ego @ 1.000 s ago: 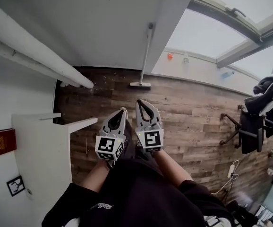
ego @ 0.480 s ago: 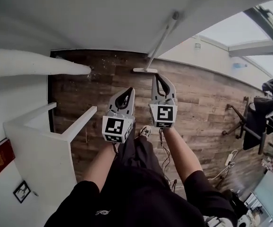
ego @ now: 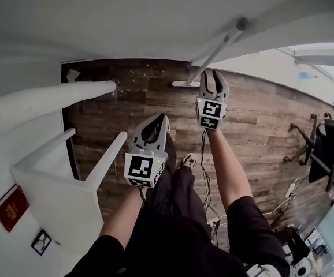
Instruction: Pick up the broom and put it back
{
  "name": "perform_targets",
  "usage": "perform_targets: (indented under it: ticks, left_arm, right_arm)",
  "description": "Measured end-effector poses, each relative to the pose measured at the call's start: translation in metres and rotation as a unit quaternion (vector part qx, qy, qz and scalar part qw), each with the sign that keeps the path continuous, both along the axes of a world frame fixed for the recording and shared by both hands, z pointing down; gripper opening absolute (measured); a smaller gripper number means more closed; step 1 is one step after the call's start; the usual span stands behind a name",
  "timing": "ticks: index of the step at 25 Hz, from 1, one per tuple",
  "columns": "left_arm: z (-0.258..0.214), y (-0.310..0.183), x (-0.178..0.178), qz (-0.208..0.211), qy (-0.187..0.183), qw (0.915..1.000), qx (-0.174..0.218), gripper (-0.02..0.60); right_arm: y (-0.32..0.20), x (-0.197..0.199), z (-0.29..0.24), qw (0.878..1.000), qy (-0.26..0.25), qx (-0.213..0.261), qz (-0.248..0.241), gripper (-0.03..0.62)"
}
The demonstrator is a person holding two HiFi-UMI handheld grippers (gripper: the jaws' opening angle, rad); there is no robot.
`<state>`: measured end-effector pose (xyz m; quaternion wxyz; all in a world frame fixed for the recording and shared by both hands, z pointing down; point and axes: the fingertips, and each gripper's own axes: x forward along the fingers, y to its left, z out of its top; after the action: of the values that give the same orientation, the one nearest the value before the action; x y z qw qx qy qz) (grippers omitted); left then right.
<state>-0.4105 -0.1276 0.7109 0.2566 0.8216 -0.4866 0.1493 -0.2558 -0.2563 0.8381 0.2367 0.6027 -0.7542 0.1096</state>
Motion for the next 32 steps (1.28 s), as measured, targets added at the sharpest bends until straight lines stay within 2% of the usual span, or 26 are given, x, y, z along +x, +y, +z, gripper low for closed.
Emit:
perform_targets:
  ticks: [3, 8, 11, 14, 19, 25, 29, 32]
  left_arm:
    - [0.004, -0.001, -0.004, 0.004, 0.0, 0.9999, -0.012, 0.002]
    - [0.006, 0.002, 0.005, 0.035, -0.002, 0.9992, -0.017, 0.002]
    - [0.003, 0.005, -0.001, 0.039, -0.002, 0.9991, -0.017, 0.002]
    - [-0.002, 0.011, -0.013, 0.026, -0.008, 0.9996, -0.013, 0.002]
    - [-0.016, 0.027, -0.016, 0.019, -0.018, 0.9997, 0.002, 0.002]
    - [-0.054, 0.058, -0.013, 0.017, -0.019, 0.9992, 0.03, 0.002]
    - [-0.09, 0.088, -0.003, 0.015, -0.004, 0.9988, 0.047, 0.002]
    - [-0.126, 0.1, 0.01, 0.016, 0.006, 0.9965, 0.082, 0.002]
  right_arm:
    - [-0.018, 0.002, 0.021, 1.0, 0.003, -0.015, 0.018, 0.126]
    - [-0.035, 0.005, 0.044, 0.999, 0.012, -0.027, 0.029, 0.133]
    - [-0.045, 0.01, 0.048, 0.999, 0.016, -0.015, 0.043, 0.133]
    - [-0.049, 0.005, 0.043, 0.999, -0.013, -0.002, 0.039, 0.101]
    - [-0.014, -0.004, 0.02, 0.999, -0.033, 0.029, 0.021, 0.091]
    - [0.034, -0.005, -0.058, 0.995, -0.035, 0.095, 0.01, 0.089]
    - [0.073, -0.001, -0.142, 0.99, -0.051, 0.131, 0.001, 0.089]
    - [0.105, -0.007, -0.209, 0.984, -0.066, 0.164, -0.036, 0.089]
